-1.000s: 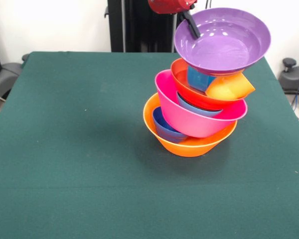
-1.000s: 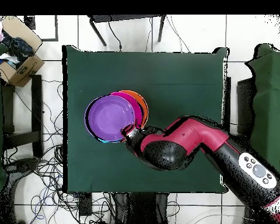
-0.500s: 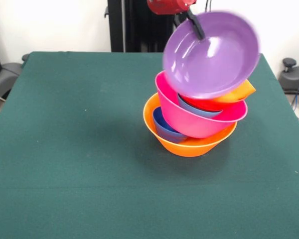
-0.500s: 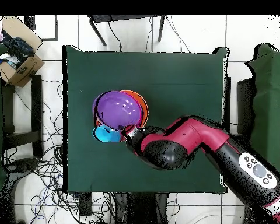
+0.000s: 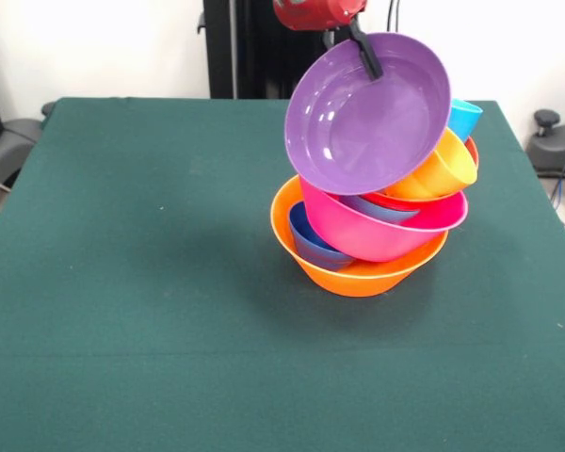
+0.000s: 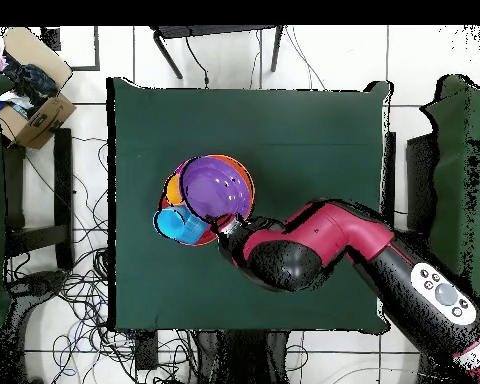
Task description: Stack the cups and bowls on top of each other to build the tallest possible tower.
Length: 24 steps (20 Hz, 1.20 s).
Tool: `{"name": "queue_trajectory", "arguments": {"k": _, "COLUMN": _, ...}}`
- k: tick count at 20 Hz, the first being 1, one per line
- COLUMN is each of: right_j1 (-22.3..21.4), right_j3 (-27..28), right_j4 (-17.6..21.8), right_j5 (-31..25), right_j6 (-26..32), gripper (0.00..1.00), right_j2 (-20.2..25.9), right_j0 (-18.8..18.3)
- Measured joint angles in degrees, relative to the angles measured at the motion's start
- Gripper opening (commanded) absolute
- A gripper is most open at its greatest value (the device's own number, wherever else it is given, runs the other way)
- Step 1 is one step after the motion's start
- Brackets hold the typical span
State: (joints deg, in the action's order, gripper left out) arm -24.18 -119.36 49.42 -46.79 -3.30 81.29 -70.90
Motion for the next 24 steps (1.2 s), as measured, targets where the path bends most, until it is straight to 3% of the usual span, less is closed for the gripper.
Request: {"name": "queue_trajectory", "arguments": {"k": 24, "right_j1": -3.03, "right_j3": 0.15, "right_j4": -0.05, "right_j5": 0.00, "right_j6": 0.00, "gripper": 1.00, "right_j2": 0.01, "right_j0": 0.00}}
